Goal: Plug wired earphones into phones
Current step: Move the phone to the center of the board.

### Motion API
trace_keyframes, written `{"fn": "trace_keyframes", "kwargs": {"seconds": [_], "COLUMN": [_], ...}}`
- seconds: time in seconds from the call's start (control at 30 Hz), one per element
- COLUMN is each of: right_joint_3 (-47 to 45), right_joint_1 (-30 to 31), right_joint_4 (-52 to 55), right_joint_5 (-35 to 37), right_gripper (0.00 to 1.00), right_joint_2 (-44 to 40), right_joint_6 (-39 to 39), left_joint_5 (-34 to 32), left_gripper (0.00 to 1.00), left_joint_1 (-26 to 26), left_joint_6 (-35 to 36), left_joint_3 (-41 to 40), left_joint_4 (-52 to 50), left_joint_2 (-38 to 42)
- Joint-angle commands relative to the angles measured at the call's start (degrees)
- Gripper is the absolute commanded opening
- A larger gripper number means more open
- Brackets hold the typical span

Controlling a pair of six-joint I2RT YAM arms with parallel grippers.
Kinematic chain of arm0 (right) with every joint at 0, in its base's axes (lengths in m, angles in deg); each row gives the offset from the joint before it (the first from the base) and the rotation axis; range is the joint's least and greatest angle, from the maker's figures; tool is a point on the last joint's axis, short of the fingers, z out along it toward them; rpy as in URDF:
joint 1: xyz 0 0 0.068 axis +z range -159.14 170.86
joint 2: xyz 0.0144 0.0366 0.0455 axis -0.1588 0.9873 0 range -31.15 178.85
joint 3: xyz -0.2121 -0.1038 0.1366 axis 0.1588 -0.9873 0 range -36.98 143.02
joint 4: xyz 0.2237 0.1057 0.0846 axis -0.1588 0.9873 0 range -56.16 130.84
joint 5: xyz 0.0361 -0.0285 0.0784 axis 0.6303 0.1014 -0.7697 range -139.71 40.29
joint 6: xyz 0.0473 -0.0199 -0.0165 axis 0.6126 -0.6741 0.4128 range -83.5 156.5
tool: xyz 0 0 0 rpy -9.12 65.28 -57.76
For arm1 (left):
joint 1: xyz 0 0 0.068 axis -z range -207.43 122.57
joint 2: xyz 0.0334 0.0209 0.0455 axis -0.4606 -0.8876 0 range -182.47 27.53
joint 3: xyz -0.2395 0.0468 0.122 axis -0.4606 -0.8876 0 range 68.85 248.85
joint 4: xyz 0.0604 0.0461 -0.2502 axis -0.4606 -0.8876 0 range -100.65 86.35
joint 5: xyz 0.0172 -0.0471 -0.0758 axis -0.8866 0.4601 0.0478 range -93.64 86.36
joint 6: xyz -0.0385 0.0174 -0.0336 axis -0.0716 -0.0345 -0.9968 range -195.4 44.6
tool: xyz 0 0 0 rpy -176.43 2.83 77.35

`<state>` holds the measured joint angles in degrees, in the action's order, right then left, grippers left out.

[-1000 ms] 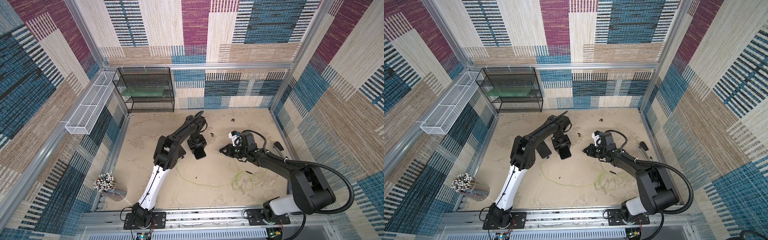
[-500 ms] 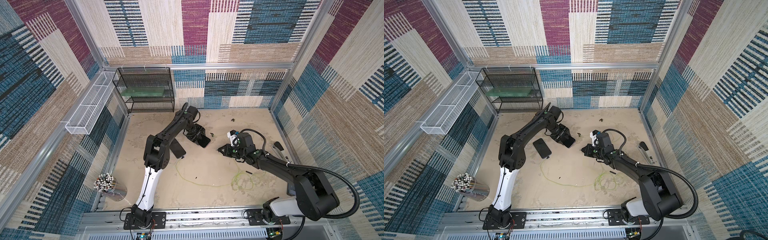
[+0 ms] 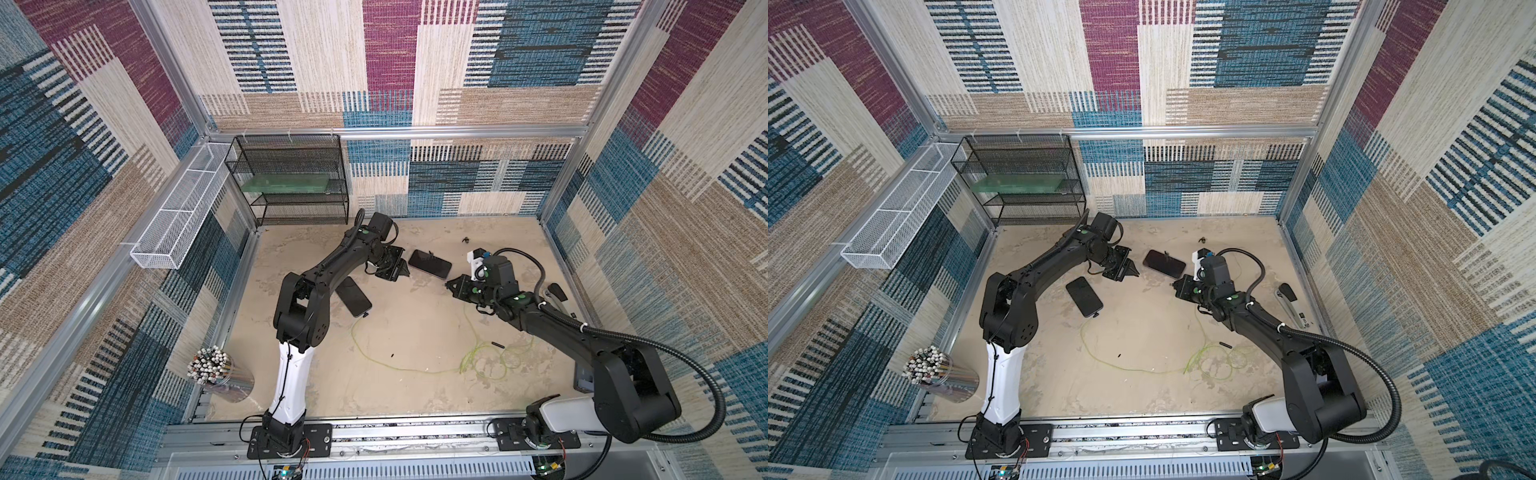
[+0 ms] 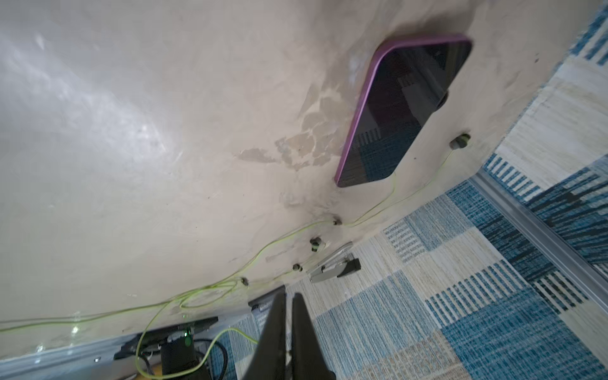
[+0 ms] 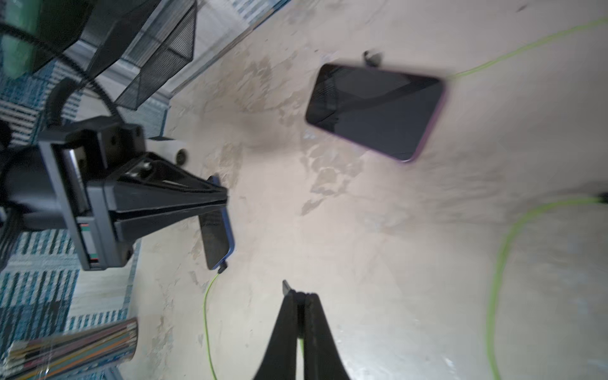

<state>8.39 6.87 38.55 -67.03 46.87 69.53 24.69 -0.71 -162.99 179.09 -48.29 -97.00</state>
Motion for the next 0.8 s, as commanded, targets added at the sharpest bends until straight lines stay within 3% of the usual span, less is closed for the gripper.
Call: {"fn": "trace_keyframes", "kwargs": {"seconds": [0.0, 0.07, 0.13, 0.27, 0.4, 0.63, 0.77], "right_joint_3": [1.07, 2.85, 5.11, 13.32, 25.64, 43.66, 48.26], "right_joint_1": [-4.98, -8.06, -9.52, -10.91, -11.06, -11.98, -11.97], "right_joint_4": [5.13, 4.63, 2.65, -0.28, -2.80, -4.62, -5.61], "right_joint_5": [0.98, -0.17, -1.58, -2.11, -5.41, -13.40, -18.33], "right_gripper": [0.00, 0.00, 0.00, 0.00, 0.00, 0.00, 0.01], "right_joint_2": [-1.38, 0.04, 2.98, 13.73, 28.20, 49.30, 55.04], "right_joint_6": [-2.58, -2.80, -3.42, -6.41, -12.10, -11.79, -9.41], "left_joint_5": [-7.82, -11.33, -13.57, -15.96, -15.92, -15.45, -12.39], "left_gripper": [0.32, 0.53, 0.67, 0.76, 0.78, 0.77, 0.76], "left_joint_1": [-0.15, 0.04, 0.32, 1.09, 1.45, 1.19, 0.86], "left_joint_6": [7.84, 12.37, 15.00, 17.47, 20.10, 24.93, 25.62], "left_joint_3": [4.18, 8.98, 12.72, 14.79, 11.62, 0.75, -4.48], "left_joint_4": [-3.67, -4.84, -5.86, -5.88, -4.52, 0.25, 3.40], "left_joint_2": [-1.22, -3.79, -6.11, -8.25, -6.41, 1.07, 3.39]}}
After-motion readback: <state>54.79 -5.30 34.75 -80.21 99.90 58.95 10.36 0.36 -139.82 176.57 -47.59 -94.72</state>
